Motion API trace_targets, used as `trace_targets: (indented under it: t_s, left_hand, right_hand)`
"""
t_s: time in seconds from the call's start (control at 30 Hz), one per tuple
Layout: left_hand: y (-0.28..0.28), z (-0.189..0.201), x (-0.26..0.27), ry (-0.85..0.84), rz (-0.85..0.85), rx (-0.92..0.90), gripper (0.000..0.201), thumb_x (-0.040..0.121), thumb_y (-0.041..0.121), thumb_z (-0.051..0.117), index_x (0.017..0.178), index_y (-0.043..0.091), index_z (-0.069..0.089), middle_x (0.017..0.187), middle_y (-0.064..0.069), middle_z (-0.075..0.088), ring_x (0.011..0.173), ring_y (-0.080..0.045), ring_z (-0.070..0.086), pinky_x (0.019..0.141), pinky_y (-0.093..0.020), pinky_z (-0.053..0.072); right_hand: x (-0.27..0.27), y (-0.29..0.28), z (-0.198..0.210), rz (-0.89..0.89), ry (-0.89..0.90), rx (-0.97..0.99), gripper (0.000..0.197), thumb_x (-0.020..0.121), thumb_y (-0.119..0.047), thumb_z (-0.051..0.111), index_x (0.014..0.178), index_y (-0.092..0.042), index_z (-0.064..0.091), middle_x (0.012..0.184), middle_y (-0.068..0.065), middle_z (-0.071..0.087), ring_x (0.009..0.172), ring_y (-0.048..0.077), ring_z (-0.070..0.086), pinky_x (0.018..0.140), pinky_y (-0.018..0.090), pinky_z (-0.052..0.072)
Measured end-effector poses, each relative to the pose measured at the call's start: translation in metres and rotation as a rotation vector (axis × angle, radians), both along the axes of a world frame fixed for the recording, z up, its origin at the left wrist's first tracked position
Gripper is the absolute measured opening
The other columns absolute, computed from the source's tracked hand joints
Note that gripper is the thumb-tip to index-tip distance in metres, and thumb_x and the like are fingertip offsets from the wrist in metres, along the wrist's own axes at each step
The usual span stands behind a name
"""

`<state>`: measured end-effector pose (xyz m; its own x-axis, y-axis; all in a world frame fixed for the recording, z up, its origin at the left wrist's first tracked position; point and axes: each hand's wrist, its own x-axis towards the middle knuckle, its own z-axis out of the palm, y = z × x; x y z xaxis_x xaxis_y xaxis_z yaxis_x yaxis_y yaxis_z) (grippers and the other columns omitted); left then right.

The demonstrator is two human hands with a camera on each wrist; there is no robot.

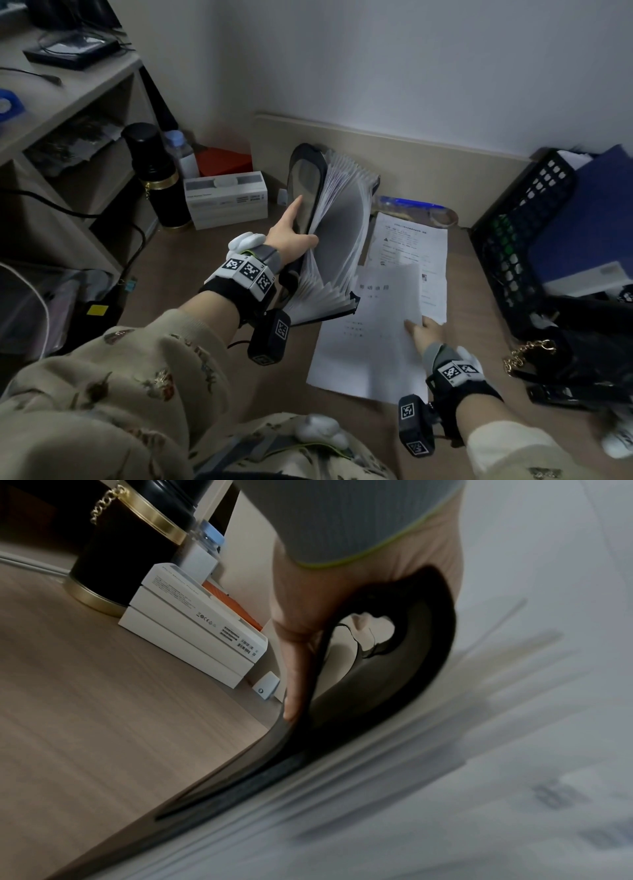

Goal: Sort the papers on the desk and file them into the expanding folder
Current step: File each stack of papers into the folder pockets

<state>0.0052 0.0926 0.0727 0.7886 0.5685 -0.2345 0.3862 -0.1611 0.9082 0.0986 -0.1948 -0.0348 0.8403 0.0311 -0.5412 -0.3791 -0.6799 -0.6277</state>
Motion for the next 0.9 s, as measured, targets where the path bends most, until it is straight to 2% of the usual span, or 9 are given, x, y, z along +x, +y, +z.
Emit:
trace_targets:
  t_s: [0.07, 0.27, 0.37, 0.43, 0.53, 0.6, 0.7, 0.77, 0.9]
  left_hand:
    - [0.000, 0.000, -0.001, -0.006, 0.004, -0.001, 0.091, 0.077, 0.013, 0.066, 0.149, 0.046, 0.022, 0.145, 0.002, 0.045, 0.098, -0.005, 0.046, 0.087, -0.019, 0.037]
    - [0.001, 0.002, -0.002, -0.030, 0.000, -0.011, 0.090, 0.079, 0.009, 0.065, 0.150, 0.042, 0.022, 0.148, 0.004, 0.042, 0.104, -0.002, 0.045, 0.089, -0.017, 0.035]
    - [0.001, 0.003, -0.002, -0.034, 0.009, -0.021, 0.090, 0.078, 0.008, 0.065, 0.150, 0.041, 0.023, 0.148, 0.003, 0.043, 0.105, -0.003, 0.046, 0.089, -0.017, 0.036]
    - [0.001, 0.003, -0.002, -0.039, 0.011, -0.024, 0.090, 0.078, 0.008, 0.065, 0.150, 0.041, 0.023, 0.148, 0.003, 0.043, 0.108, -0.004, 0.045, 0.089, -0.018, 0.036]
    - [-0.001, 0.003, -0.001, -0.034, 0.012, -0.023, 0.090, 0.079, 0.008, 0.065, 0.150, 0.041, 0.023, 0.148, 0.004, 0.042, 0.112, -0.004, 0.043, 0.091, -0.018, 0.034]
    - [-0.003, 0.003, -0.001, -0.027, 0.014, -0.026, 0.089, 0.079, 0.008, 0.064, 0.151, 0.041, 0.022, 0.148, 0.004, 0.042, 0.125, -0.011, 0.044, 0.092, -0.018, 0.034]
    - [-0.006, 0.004, 0.000, -0.020, 0.011, -0.023, 0.090, 0.079, 0.008, 0.064, 0.151, 0.041, 0.022, 0.150, 0.003, 0.040, 0.136, -0.016, 0.037, 0.094, -0.019, 0.033]
    - [-0.008, 0.004, 0.000, -0.017, 0.010, -0.020, 0.090, 0.078, 0.008, 0.064, 0.151, 0.041, 0.022, 0.149, 0.003, 0.041, 0.136, -0.016, 0.038, 0.095, -0.020, 0.033]
    - [-0.010, 0.007, -0.001, 0.002, 0.010, -0.010, 0.090, 0.077, 0.011, 0.064, 0.150, 0.044, 0.022, 0.147, 0.002, 0.043, 0.127, -0.014, 0.043, 0.093, -0.021, 0.036]
  right_hand:
    - [-0.001, 0.001, 0.001, 0.005, 0.018, 0.031, 0.032, 0.087, -0.021, 0.063, 0.117, -0.010, 0.060, 0.115, 0.013, 0.066, 0.102, 0.032, 0.062, 0.093, 0.042, 0.049]
    - [-0.014, -0.001, 0.003, -0.062, 0.338, 0.036, 0.030, 0.083, -0.005, 0.068, 0.107, -0.005, 0.049, 0.080, 0.014, 0.060, 0.069, 0.024, 0.059, 0.053, 0.032, 0.051]
    - [-0.010, 0.003, 0.000, -0.049, 0.339, 0.100, 0.023, 0.084, -0.003, 0.064, 0.105, -0.002, 0.054, 0.069, 0.015, 0.066, 0.055, 0.021, 0.060, 0.053, 0.025, 0.052]
    - [-0.008, 0.008, 0.004, -0.042, 0.320, 0.140, 0.018, 0.085, -0.010, 0.060, 0.101, -0.001, 0.058, 0.080, 0.023, 0.068, 0.064, 0.025, 0.060, 0.055, 0.026, 0.051]
    - [-0.007, 0.017, 0.023, -0.026, 0.310, 0.104, 0.016, 0.091, -0.019, 0.052, 0.096, -0.004, 0.057, 0.075, 0.015, 0.059, 0.062, 0.027, 0.057, 0.045, 0.023, 0.050]
    - [-0.002, 0.023, 0.032, 0.054, 0.225, -0.030, 0.021, 0.096, -0.019, 0.046, 0.104, -0.003, 0.057, 0.083, 0.013, 0.056, 0.073, 0.026, 0.056, 0.065, 0.032, 0.055]
    - [0.008, 0.025, 0.045, 0.177, -0.034, -0.212, 0.035, 0.098, -0.018, 0.039, 0.128, -0.004, 0.052, 0.124, 0.017, 0.055, 0.113, 0.031, 0.052, 0.101, 0.034, 0.040]
    - [0.013, 0.026, 0.053, 0.189, -0.134, -0.194, 0.039, 0.098, -0.016, 0.040, 0.134, -0.003, 0.048, 0.139, 0.017, 0.049, 0.125, 0.034, 0.047, 0.102, 0.034, 0.037]
    - [0.020, 0.031, 0.071, 0.152, -0.292, -0.132, 0.029, 0.093, -0.016, 0.044, 0.109, -0.001, 0.064, 0.112, 0.023, 0.064, 0.094, 0.035, 0.059, 0.081, 0.036, 0.046]
